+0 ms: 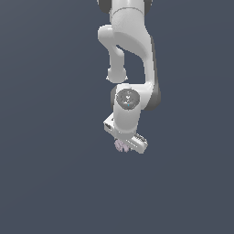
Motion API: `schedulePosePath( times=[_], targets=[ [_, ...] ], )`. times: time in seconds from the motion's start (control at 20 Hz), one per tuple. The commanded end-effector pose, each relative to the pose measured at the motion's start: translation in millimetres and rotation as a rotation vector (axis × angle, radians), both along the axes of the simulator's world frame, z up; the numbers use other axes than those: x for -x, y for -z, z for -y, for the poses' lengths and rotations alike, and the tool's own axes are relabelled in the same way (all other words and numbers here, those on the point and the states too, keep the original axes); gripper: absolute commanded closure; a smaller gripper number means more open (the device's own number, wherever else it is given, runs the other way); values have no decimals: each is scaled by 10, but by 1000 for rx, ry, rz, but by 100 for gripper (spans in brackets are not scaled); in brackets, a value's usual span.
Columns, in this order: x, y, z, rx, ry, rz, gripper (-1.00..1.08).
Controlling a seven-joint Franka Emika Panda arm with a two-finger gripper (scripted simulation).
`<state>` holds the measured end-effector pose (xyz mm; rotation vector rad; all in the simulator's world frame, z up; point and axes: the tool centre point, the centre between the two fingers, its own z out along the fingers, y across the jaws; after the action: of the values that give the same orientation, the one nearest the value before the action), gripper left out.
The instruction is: Pick up the object and move it to a goal position.
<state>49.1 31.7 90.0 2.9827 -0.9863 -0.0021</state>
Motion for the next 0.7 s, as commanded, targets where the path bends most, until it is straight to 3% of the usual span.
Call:
schedulePosePath(
  times=[0.0,0.65],
  targets=[
    [62,-189,-16,0,0,1,108],
    [520,-1526,-107,-1,1,1,108]
  ],
)
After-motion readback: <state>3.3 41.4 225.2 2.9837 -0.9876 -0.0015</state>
